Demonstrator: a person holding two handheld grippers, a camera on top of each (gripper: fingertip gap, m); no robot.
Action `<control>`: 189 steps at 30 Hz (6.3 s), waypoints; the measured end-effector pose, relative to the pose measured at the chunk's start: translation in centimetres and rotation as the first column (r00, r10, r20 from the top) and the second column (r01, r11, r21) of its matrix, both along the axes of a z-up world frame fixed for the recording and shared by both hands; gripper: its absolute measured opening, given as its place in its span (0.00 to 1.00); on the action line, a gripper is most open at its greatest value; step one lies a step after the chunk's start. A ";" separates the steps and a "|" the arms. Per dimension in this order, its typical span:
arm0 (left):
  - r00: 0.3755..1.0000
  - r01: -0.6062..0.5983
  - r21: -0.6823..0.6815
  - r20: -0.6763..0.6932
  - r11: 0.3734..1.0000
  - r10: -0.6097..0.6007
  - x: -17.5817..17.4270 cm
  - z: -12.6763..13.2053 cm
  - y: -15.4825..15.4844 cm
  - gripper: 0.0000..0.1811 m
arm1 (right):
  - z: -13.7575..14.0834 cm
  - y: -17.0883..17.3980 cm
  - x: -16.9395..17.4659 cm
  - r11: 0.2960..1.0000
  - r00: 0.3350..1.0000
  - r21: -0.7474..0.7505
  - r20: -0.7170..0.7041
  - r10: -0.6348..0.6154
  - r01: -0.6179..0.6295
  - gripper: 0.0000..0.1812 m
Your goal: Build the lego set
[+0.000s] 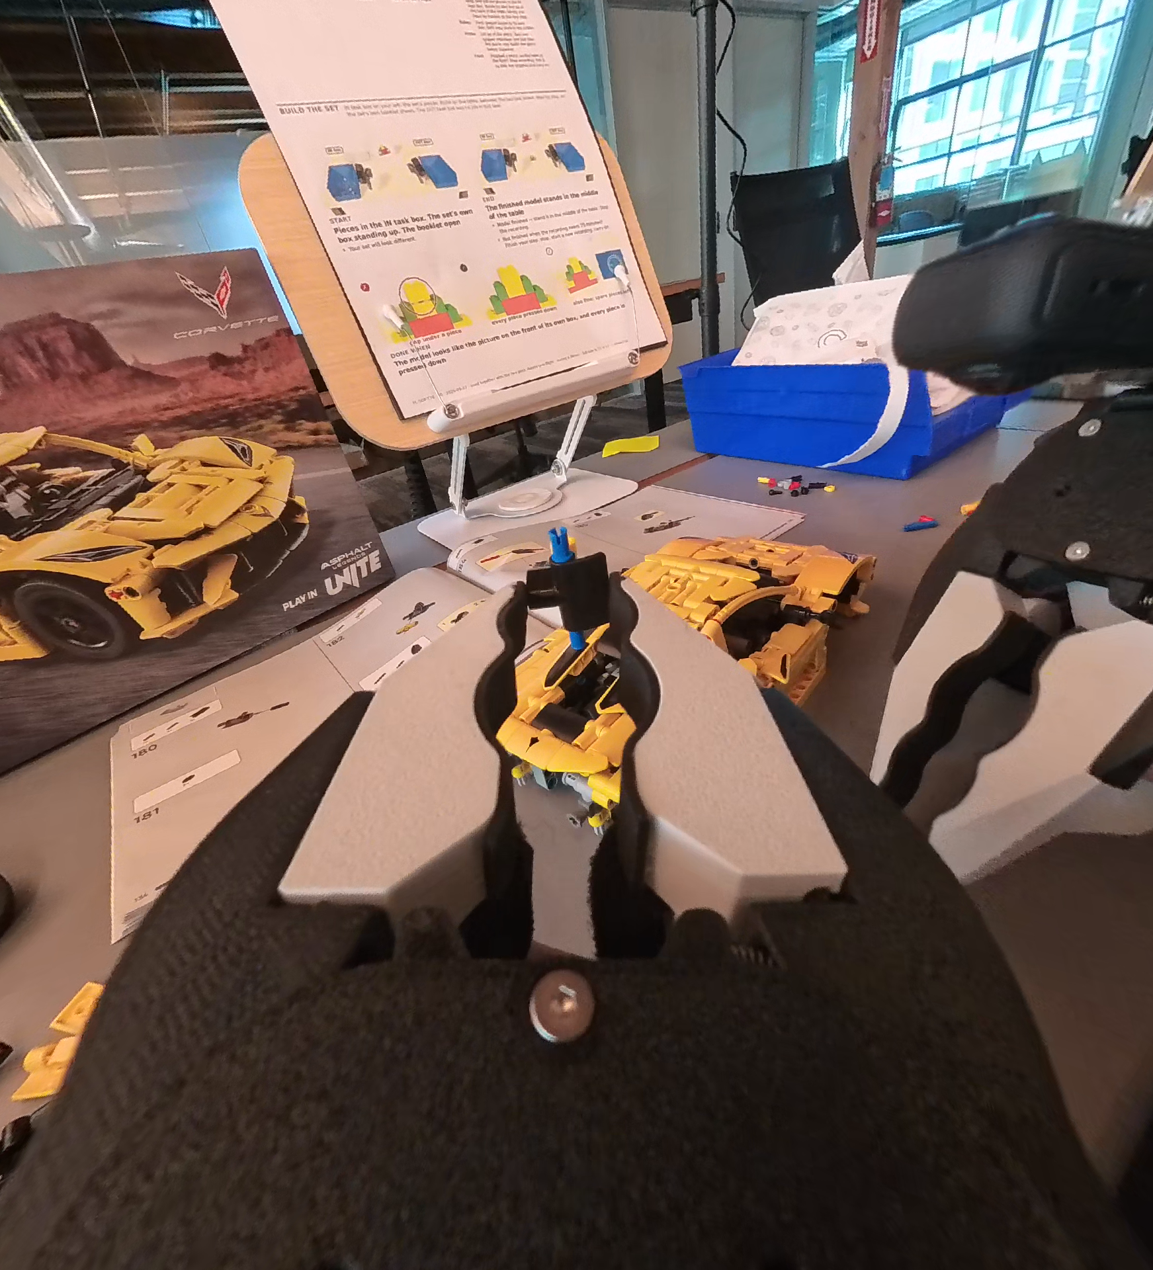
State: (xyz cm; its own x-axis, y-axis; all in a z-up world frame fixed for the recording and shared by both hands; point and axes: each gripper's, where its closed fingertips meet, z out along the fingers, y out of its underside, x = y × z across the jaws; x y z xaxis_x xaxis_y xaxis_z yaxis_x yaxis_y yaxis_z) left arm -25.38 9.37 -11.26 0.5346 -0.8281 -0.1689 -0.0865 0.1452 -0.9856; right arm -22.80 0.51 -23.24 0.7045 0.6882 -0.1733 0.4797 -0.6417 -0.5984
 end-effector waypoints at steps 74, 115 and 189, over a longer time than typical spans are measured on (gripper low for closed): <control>0.975 0.205 -0.068 0.106 0.976 -0.197 1.2 0.7 -2.6 0.13 | 16.6 4.3 0.0 0.152 0.917 0.938 0.339 -0.209 -0.312 0.03; 0.854 0.105 0.409 -0.505 0.906 0.129 3.8 -4.5 -4.0 0.12 | 8.9 3.8 0.8 0.908 0.982 0.415 -0.187 0.021 0.060 0.03; 0.701 0.707 -0.432 0.529 0.559 -0.478 3.0 2.1 -8.0 0.10 | 13.9 1.2 0.1 0.940 0.509 0.314 -0.835 0.208 0.131 0.08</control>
State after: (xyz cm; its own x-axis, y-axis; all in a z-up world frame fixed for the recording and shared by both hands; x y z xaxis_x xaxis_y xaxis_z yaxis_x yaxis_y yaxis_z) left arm -22.39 1.35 -9.19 -0.1959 -0.8330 0.5174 0.1301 -0.5451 -0.8282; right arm -22.74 1.69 -9.29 0.3013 0.8405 -0.4503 -0.3490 -0.3422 -0.8724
